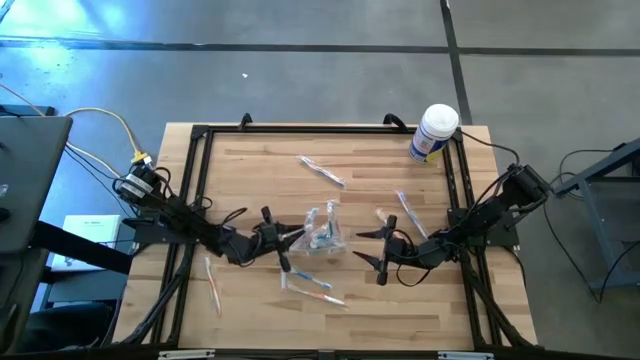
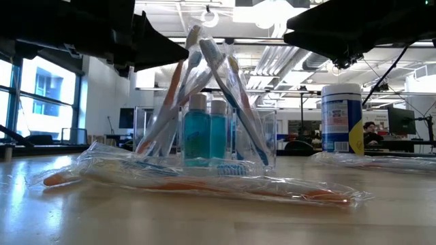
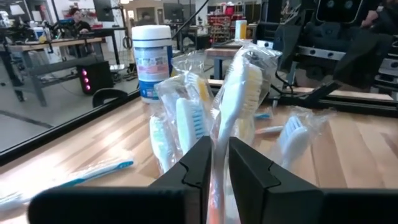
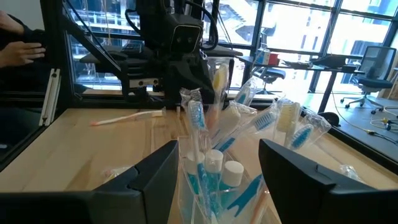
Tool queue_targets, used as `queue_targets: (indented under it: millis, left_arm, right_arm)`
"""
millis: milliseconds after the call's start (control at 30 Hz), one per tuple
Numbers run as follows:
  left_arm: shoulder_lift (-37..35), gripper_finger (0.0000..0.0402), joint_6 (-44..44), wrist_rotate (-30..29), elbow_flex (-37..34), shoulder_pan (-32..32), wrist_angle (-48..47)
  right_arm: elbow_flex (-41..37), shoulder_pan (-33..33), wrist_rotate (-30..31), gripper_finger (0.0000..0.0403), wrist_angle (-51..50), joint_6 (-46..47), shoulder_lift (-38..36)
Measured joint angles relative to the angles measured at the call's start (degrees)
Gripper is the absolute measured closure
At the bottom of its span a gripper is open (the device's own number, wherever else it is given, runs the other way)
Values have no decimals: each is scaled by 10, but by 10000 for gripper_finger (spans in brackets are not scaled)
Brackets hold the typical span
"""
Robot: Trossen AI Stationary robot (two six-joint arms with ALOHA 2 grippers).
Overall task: Pick & Place toothbrushing station
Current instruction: Put the orange toothbrush into the transparent organizer
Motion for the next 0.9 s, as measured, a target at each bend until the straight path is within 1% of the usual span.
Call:
queue_targets:
  millis: [267, 467, 633, 733, 900]
  left_arm:
    - [0, 344, -19, 0, 0, -10, -33]
    - [0, 344, 14, -3, 0, -22, -34]
    - [0, 343, 20, -4, 0, -31, -34]
    - [0, 330, 9, -6, 0, -31, -34]
    - [0, 290, 10, -16, 0, -31, -42]
  right_arm:
    - [0, 0, 0, 188, 0, 0, 0]
    - [0, 0, 0, 188, 0, 0, 0]
    - [0, 0, 0, 188, 0, 0, 0]
    - [0, 0, 0, 188, 0, 0, 0]
    - [0, 0, 0, 188, 0, 0, 0]
